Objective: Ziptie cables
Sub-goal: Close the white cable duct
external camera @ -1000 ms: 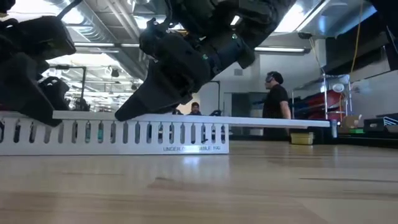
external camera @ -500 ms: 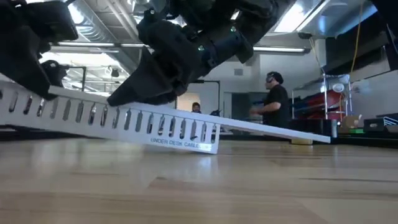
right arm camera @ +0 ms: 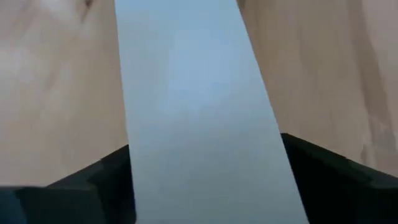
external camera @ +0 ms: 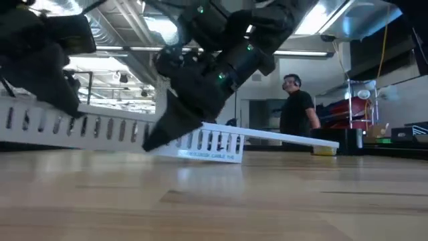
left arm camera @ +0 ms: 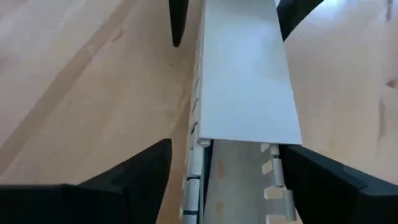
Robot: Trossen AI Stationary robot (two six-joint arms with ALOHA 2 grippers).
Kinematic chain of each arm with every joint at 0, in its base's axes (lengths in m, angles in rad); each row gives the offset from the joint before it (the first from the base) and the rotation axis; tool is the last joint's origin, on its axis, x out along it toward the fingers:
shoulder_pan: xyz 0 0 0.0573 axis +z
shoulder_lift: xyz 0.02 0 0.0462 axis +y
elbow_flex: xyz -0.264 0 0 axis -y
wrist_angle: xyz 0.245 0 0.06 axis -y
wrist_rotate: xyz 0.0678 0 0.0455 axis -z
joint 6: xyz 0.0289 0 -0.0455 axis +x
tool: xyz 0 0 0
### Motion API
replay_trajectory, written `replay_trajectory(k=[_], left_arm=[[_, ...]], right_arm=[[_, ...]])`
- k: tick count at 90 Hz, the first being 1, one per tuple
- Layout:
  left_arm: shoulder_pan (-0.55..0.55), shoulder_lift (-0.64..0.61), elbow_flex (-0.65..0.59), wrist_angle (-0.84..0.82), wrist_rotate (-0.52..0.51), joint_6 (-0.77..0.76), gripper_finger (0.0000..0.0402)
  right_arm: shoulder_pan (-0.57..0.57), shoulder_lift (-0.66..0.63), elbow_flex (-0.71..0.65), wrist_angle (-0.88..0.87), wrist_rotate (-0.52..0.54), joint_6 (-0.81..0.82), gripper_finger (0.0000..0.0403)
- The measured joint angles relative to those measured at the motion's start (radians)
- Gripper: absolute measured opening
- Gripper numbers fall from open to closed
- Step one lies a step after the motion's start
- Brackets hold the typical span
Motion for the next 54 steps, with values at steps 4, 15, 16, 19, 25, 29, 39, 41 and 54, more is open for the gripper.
replay_trajectory(k=[4,15,16,19,25,29,39,41,54], left_arm=[[0.013,0.001,0.000,0.000,0.001,0.003,0.0272],[0.041,0.001,-0.001,0.000,0.014,-0.023,0.0272],[0.045,0.001,-0.001,0.000,0.018,-0.023,0.0272],[0.057,0.001,-0.001,-0.001,0.032,-0.023,0.0274],[0.086,0.001,-0.001,-0.003,0.064,-0.030,0.0281],[0.105,0.001,-0.001,-0.003,0.073,-0.026,0.0288],[0.146,0.001,0.002,-0.007,0.126,0.031,0.0308],[0.153,0.001,0.006,-0.014,0.143,0.040,0.0311],[0.171,-0.017,0.041,-0.047,0.247,0.069,0.0319]], right_arm=[[-0.009,-0.002,0.000,-0.023,-0.021,-0.009,0.0330],[-0.029,-0.013,0.000,-0.069,-0.065,-0.036,0.0330],[-0.031,-0.013,0.000,-0.068,-0.065,-0.038,0.0330],[-0.034,-0.013,0.000,-0.066,-0.070,-0.046,0.0330],[-0.039,-0.018,-0.001,-0.068,-0.070,-0.055,0.0330],[-0.044,-0.023,-0.002,-0.065,-0.069,-0.061,0.0330],[-0.046,-0.045,-0.002,-0.073,-0.060,-0.079,0.0330],[-0.045,-0.048,-0.002,-0.076,-0.058,-0.086,0.0331],[-0.044,-0.103,-0.002,-0.079,-0.053,-0.109,0.0331]])
